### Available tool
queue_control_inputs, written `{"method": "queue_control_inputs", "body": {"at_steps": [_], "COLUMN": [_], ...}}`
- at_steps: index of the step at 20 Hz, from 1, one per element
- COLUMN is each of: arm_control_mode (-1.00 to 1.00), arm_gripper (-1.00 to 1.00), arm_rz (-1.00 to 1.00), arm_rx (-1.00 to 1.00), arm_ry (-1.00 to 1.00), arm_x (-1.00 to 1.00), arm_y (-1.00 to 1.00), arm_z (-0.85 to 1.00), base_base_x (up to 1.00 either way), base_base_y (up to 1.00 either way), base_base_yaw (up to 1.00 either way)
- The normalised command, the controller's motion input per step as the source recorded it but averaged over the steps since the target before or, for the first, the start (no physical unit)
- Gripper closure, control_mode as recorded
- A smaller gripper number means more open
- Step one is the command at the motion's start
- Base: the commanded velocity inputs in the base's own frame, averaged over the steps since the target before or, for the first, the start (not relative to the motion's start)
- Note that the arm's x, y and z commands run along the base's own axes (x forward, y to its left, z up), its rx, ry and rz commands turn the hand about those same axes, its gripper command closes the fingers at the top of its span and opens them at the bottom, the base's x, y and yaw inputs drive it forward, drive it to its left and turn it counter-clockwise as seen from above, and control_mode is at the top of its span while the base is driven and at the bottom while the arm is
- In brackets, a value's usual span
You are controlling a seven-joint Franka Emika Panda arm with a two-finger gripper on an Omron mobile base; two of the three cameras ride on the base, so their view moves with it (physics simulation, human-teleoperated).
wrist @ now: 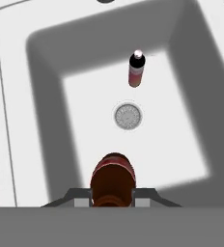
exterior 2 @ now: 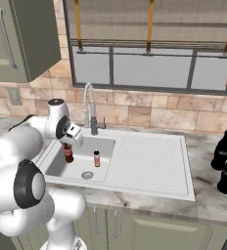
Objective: Place the large bottle from the dining counter next to the other large bottle outside the sink, and place the small bottle from the dining counter next to the other small bottle inside the sink.
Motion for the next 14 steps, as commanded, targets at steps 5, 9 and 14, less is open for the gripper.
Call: {"method": "queue_control_inputs", "body": {"at_steps": [5, 9, 14], "arm_control_mode": [-1.00, -1.00, -1.00], "arm_gripper": [1.00, 1.00, 1.00], "arm_rz": [0.00, 0.00, 0.00], "arm_rx": [0.00, 0.00, 0.00], "arm_ry": [0.00, 0.00, 0.00], "arm_x": [0.12, 0.03, 0.01], "arm_y": [0.14, 0.03, 0.00], "arm_z": [-0.31, -0.25, -0.07], "base_base_x": [0.00, 0.00, 0.00], "base_base_y": [0.00, 0.00, 0.00], "base_base_yaw": [0.00, 0.00, 0.00]}}
